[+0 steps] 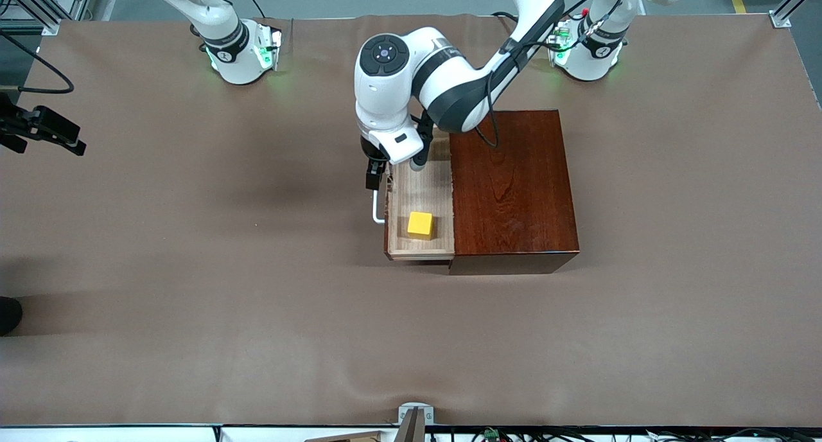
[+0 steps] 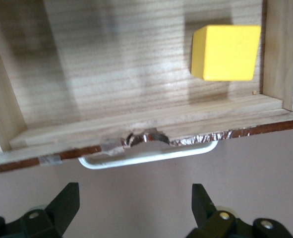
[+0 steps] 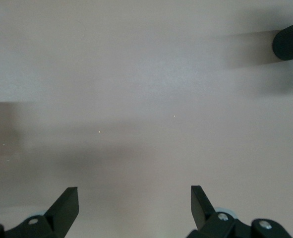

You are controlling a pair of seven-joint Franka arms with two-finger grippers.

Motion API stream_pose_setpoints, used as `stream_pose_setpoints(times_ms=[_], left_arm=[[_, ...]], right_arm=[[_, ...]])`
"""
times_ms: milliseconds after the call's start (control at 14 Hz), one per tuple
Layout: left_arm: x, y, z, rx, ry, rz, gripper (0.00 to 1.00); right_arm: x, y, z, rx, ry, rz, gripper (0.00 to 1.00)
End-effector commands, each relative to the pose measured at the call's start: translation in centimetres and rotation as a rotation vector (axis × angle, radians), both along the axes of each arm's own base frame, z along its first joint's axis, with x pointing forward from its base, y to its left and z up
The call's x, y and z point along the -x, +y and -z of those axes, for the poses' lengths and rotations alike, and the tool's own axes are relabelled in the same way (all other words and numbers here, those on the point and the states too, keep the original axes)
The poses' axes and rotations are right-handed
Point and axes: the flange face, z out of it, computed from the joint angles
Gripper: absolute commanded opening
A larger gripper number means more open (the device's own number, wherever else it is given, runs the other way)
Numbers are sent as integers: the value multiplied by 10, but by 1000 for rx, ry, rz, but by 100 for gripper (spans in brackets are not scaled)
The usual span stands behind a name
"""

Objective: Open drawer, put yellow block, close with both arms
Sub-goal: 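Lower the left gripper against the front of the open drawer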

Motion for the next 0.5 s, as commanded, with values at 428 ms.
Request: stream_pose_setpoints(times_ms=[428], left_arm=[[-12, -17, 44, -37, -67, -195, 100]], right_arm=[[5, -1, -8, 5, -9, 8, 100]])
